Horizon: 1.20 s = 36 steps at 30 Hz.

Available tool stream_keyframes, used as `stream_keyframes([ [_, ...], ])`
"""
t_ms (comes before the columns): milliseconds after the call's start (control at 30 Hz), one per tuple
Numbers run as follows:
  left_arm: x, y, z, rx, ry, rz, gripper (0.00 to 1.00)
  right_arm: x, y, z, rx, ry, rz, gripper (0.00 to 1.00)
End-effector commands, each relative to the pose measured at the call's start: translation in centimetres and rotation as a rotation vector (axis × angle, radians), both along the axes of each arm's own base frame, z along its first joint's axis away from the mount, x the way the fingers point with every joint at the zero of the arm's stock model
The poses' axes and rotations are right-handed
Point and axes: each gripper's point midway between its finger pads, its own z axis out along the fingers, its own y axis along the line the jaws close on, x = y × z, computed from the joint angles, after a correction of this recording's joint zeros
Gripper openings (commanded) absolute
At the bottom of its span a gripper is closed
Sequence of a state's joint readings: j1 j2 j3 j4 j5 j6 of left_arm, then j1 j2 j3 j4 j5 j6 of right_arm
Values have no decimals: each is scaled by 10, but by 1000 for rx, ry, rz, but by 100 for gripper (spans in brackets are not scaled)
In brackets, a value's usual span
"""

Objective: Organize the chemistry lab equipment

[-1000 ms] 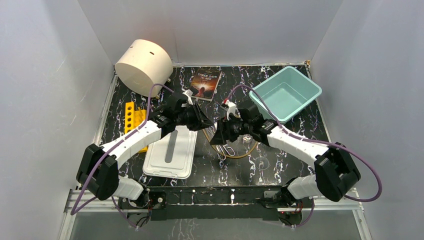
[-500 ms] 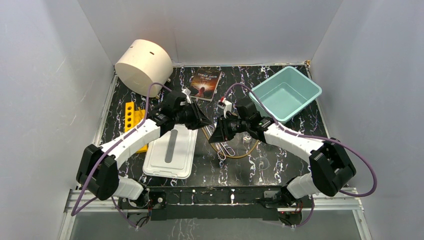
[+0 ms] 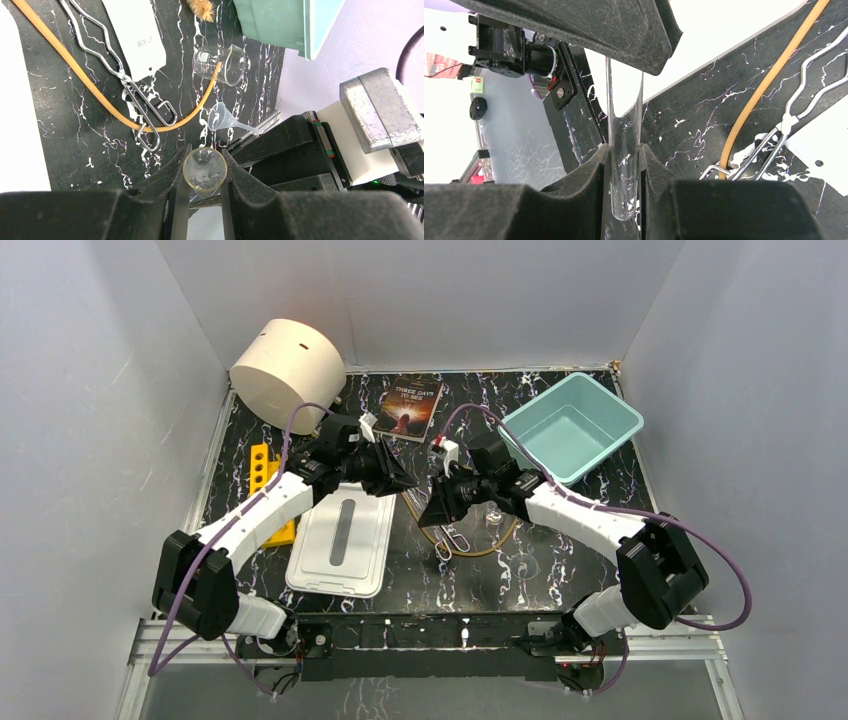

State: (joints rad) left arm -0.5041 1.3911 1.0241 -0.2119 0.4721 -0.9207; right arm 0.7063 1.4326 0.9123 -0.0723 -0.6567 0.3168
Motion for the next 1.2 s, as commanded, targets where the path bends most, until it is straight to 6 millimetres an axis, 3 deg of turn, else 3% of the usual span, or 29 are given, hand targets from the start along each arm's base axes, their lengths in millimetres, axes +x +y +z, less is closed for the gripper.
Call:
stream_keyframes([
  [0, -6, -6, 24, -44, -25, -58, 9, 9, 4, 14, 13, -61, 24, 24],
  [167, -1, 3, 24, 5, -66, -26, 6, 13, 3, 17, 5, -75, -6, 55],
  [367, 11, 33, 32, 159, -127, 65, 5, 29, -1, 44, 5, -140, -101, 75],
  [567, 8, 84, 69, 354, -219, 182, 4, 49, -20, 77, -24, -230, -240, 76],
  [700, 1, 122, 81, 509, -252, 255, 3, 62, -31, 85, -54, -278, -301, 76],
  [967, -3, 195, 107, 770, -282, 401, 4, 65, -32, 85, -63, -284, -308, 75],
  [1167, 13, 233, 116, 848, -283, 502, 5, 65, -30, 87, -63, -276, -303, 74],
])
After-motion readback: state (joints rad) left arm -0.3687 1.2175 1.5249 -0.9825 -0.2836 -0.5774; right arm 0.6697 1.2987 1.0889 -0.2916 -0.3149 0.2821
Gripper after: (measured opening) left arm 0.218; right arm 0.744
